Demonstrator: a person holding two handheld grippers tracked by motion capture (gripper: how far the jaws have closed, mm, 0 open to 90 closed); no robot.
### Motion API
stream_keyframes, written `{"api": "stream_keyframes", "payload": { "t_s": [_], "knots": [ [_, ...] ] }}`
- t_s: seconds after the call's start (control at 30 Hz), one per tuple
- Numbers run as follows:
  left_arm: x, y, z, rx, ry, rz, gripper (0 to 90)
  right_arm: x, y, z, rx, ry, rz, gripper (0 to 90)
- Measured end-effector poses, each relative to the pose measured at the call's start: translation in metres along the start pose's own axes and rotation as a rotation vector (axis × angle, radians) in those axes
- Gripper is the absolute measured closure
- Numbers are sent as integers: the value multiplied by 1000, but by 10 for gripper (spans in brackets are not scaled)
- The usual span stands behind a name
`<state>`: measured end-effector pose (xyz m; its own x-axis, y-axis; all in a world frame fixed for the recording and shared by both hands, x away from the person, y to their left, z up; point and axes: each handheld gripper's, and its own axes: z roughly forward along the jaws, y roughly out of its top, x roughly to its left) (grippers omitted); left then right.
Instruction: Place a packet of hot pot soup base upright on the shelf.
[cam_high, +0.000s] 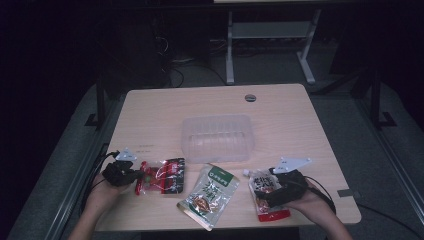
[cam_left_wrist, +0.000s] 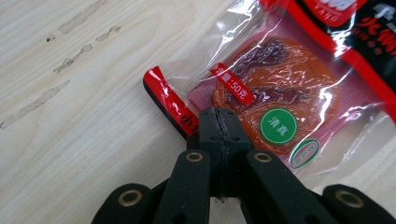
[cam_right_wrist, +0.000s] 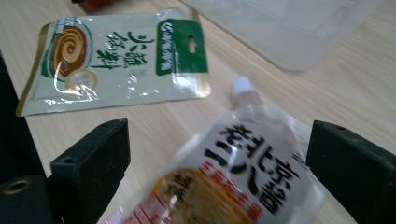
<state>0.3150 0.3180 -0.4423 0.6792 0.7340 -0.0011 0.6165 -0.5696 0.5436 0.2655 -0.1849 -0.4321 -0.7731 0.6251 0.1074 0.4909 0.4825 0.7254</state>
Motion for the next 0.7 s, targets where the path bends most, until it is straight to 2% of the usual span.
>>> {"api": "stream_keyframes", "payload": {
  "t_s": [0.03,0.17,0.27,0.3,0.4,0.43,0.7],
  "knots": [
    [0,0,0,0,0,0,897,0,0,0,0,0,0,60],
    [-1,0,1,4,3,-9,897,9,13,13,9,53,-22,61],
    [2,-1,3,28,14,-7,898,12,18,19,12,70,-24,61],
    [4,-3,4,23,-1,-25,898,16,24,25,14,87,-32,63],
    [4,-3,4,22,-1,-23,898,20,30,31,16,110,-23,66],
    [3,-2,4,27,9,-13,898,24,38,39,6,141,-28,68],
    [4,-3,3,29,5,-27,898,43,73,72,-6,237,-29,84]
  ]
}}
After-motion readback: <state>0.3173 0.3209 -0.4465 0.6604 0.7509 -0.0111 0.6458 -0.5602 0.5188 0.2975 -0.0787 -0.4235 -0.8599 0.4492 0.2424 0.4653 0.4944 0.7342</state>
